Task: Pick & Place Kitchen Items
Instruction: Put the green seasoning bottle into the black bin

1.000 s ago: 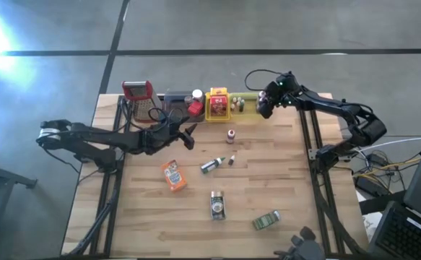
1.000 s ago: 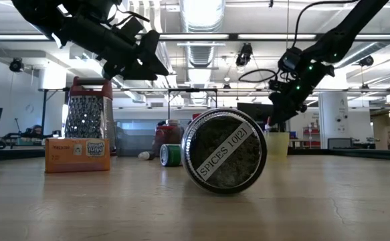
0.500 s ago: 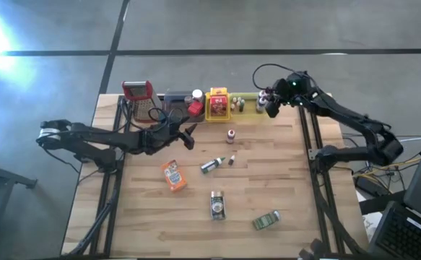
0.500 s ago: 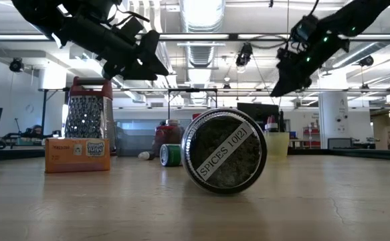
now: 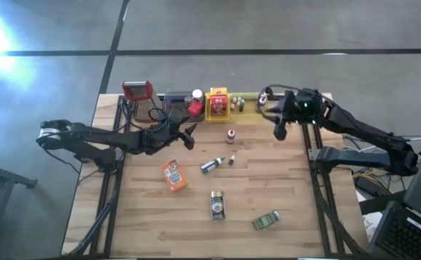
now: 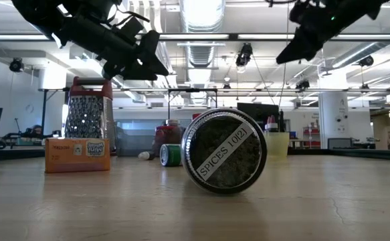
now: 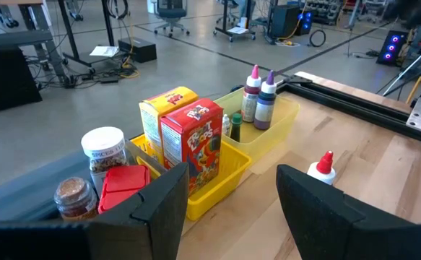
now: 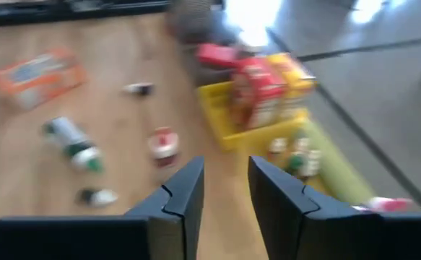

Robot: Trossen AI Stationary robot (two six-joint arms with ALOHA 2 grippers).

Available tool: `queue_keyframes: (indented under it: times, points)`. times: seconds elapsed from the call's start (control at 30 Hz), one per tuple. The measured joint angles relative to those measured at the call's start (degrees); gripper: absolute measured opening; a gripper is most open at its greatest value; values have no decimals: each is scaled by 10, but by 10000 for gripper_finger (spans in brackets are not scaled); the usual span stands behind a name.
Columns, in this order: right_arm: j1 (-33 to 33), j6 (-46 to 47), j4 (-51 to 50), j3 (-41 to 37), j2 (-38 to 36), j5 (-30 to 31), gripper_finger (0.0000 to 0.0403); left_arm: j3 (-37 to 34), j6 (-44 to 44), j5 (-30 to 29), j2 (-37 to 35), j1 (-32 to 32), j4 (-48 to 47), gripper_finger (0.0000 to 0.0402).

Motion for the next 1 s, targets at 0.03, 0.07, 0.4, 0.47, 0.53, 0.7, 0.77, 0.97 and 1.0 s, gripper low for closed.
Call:
queue_keyframes:
  times: [0.03,0.07,0.4,0.47,0.53,0.7,0.77,0.97,1.0]
  points:
    - [19,4,-13,0,-8,0,100,0,0,0,0,0,0,216]
    - [38,7,-23,0,-14,0,96,0,0,0,0,0,0,216]
    - [220,28,-54,0,-62,0,62,0,0,0,0,0,0,216]
    - [250,33,-55,0,-69,0,57,0,0,0,0,0,0,216]
    - [280,53,-58,0,-76,0,52,0,0,0,0,0,0,216]
    - [348,80,-76,-1,-86,7,39,0,0,0,0,0,0,216]
    - [371,101,-76,-3,-85,11,33,0,0,0,0,0,0,216]
    - [460,144,-90,-9,-62,92,21,0,5,0,0,0,0,216]
    - [474,144,-90,-9,-57,108,19,0,25,0,0,0,0,216]
